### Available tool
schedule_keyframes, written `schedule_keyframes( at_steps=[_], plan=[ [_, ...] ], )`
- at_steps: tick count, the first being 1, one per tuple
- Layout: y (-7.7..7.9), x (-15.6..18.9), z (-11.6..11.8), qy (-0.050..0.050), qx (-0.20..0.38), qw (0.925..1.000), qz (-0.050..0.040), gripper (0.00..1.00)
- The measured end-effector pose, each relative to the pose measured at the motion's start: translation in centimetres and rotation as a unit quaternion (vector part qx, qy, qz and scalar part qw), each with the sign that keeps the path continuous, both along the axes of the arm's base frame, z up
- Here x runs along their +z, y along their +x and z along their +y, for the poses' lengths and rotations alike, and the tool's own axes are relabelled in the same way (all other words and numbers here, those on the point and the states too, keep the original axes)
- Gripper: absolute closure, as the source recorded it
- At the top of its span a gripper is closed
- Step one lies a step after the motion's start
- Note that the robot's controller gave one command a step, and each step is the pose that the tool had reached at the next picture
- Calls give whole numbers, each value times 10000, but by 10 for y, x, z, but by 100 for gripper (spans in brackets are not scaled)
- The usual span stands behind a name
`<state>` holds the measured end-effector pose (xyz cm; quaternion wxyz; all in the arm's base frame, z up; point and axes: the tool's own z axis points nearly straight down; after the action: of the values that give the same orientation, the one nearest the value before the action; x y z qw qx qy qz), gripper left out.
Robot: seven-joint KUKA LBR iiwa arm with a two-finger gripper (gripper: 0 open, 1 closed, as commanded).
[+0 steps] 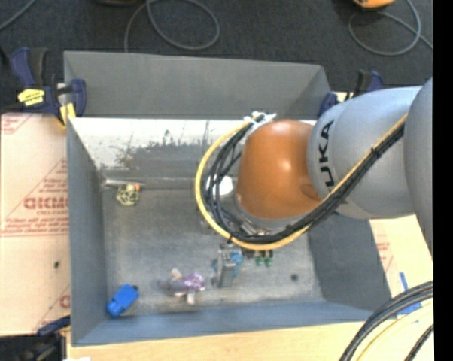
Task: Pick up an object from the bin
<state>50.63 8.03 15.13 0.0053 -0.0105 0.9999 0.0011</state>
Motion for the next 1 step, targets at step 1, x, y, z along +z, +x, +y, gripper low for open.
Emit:
schedule_keyframes(
  at_steps=[1],
  plan=[
    [-6,-38,-1,-20,759,9971,65,0]
  ],
)
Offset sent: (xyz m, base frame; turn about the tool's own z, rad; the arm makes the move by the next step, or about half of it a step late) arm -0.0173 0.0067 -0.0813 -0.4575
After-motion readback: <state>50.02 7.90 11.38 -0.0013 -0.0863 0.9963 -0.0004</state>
